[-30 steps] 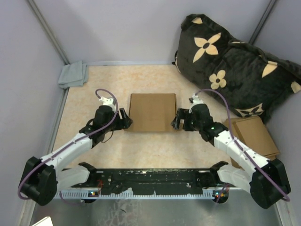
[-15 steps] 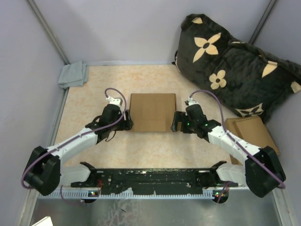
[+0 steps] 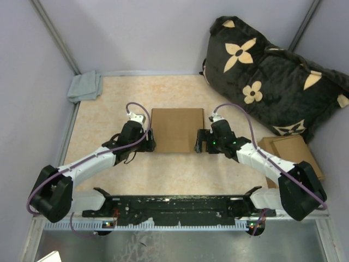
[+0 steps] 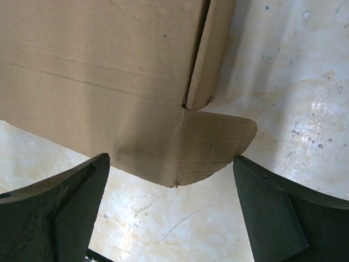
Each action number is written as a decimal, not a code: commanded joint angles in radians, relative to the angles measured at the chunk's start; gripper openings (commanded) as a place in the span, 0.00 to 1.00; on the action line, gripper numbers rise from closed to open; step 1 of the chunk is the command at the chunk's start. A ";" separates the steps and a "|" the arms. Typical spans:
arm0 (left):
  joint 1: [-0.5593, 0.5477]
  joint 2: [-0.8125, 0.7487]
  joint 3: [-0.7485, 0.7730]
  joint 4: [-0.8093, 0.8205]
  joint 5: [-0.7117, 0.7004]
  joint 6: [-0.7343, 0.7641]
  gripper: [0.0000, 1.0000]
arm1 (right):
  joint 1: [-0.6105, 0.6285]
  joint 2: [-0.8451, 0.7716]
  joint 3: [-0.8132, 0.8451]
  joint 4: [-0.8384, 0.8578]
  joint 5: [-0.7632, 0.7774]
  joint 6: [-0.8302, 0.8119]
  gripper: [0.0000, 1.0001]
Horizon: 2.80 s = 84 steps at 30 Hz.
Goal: Fold the paper box
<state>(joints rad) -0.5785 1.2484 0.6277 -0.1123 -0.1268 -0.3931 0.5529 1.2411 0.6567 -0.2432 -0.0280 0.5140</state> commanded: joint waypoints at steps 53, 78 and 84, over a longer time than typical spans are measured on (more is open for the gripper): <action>-0.012 -0.003 0.018 -0.011 0.070 0.006 0.75 | 0.079 0.046 0.078 0.052 -0.024 -0.043 0.89; -0.015 -0.019 0.040 -0.054 0.226 0.014 0.60 | 0.079 0.014 0.068 0.040 -0.106 -0.048 0.72; -0.015 -0.053 0.074 -0.143 0.226 -0.005 0.60 | 0.079 -0.007 0.082 -0.007 -0.085 -0.044 0.70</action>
<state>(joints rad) -0.5869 1.2266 0.6468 -0.2115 0.0483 -0.3763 0.6216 1.2816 0.7132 -0.2619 -0.0921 0.4679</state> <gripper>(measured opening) 0.603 0.710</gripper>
